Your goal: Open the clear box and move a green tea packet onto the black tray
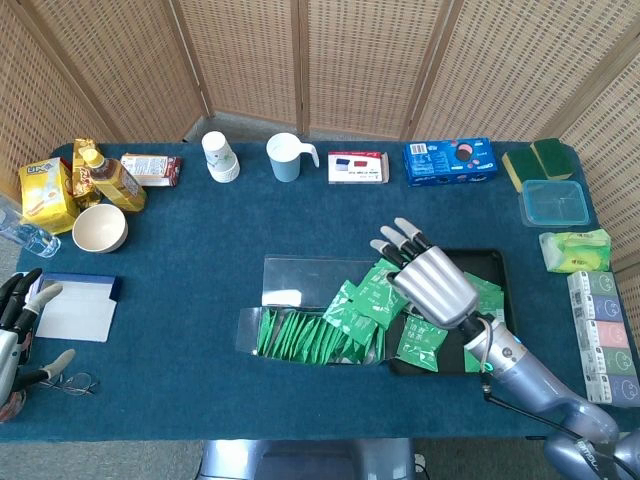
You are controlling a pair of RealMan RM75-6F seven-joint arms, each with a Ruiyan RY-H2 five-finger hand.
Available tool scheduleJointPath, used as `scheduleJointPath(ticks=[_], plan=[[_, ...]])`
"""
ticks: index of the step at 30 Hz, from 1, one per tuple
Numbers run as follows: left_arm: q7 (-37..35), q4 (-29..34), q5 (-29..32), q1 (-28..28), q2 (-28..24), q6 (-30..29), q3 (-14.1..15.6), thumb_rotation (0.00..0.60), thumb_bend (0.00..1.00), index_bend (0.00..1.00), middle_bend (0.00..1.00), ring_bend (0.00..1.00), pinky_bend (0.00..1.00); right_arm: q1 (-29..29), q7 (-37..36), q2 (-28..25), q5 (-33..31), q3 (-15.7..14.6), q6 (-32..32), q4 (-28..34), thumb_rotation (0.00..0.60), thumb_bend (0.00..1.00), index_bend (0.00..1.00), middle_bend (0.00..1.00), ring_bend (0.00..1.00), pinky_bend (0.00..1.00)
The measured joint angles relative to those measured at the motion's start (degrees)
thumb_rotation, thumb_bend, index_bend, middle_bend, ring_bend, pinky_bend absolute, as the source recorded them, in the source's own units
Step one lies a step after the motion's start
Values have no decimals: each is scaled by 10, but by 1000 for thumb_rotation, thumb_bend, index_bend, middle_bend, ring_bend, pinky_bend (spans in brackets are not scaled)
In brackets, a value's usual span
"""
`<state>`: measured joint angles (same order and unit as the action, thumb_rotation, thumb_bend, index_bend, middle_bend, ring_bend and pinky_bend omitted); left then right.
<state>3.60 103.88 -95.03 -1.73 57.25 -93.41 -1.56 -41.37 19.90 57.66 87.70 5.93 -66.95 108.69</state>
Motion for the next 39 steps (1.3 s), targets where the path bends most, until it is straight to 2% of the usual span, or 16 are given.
scheduleJointPath(ticks=[12, 22, 33, 36, 39], plan=[[4, 4, -3, -1, -2, -2, -1, 600, 129, 158, 43, 0, 266, 38, -6, -38, -1, 4, -13, 2, 600, 385, 810, 257, 143, 113], [2, 4, -3, -1, -6, -4, -3, 600, 129, 157, 42, 0, 266, 70, 10, -41, -24, -11, -4, -30, 600, 386, 790, 252, 141, 113], [4, 5, -7, 1, -6, -5, -1, 600, 129, 156, 42, 0, 265, 90, 23, -23, -58, -24, 21, -77, 600, 386, 661, 172, 93, 96], [3, 5, -7, 1, -6, -5, 0, 600, 130, 156, 42, 0, 264, 93, 27, -20, -67, -25, 27, -84, 600, 386, 583, 138, 73, 86], [3, 4, -7, 3, -5, -6, 2, 600, 129, 156, 42, 0, 264, 97, 33, -16, -83, -27, 35, -90, 600, 386, 453, 88, 41, 68]])
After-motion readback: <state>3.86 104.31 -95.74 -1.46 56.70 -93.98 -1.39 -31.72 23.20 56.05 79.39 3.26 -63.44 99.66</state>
